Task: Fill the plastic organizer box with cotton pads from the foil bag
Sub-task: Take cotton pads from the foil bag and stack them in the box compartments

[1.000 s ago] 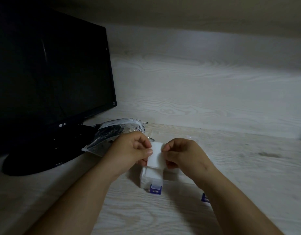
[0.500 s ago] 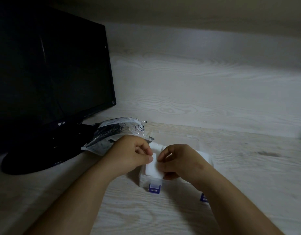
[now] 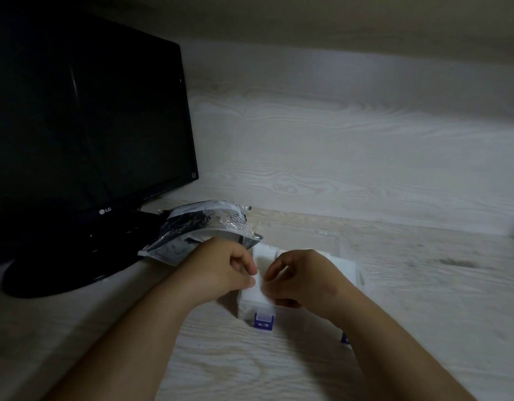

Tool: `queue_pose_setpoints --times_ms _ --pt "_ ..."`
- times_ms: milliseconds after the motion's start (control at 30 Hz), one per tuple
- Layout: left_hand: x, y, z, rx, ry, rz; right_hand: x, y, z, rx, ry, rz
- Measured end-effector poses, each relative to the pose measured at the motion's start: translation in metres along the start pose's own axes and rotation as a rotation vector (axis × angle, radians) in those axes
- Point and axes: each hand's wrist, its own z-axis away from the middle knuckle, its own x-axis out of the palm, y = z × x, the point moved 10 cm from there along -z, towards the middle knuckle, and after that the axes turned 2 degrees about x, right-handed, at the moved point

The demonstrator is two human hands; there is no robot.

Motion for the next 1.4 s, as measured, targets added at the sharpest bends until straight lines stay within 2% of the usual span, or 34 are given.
queue_pose_setpoints --times_ms 167,267,633,833,1133,1300,1400 --pt "0.002 -0.005 0.005 -0.082 -0.038 -0.044 -0.003 0.006 -0.001 0.055 -0.003 -0.039" --pt "0.008 -0.008 0.008 -0.121 -0.109 -0.040 -0.003 0.003 -0.001 0.007 -0.032 0.109" --pt "0.022 -0.016 0.004 -0.147 -0.246 -0.022 -0.001 -0.001 -0.001 -0.054 -0.014 0.322" --pt "0.023 -0.017 0.006 -0.130 -0.243 0.028 -0.010 -0.006 0.001 -0.053 0.048 0.270" --pt "0.026 -0.013 0.007 -0.127 -0.232 0.033 -0.004 -0.005 0.002 -0.042 -0.026 0.327" --pt "0.011 0.000 0.003 0.020 -0.134 -0.166 -0.005 -0.005 0.003 -0.034 -0.039 0.291" --pt "0.007 0.003 0.003 0.050 -0.103 -0.135 -0.009 -0.007 0.003 -0.041 -0.012 0.211"
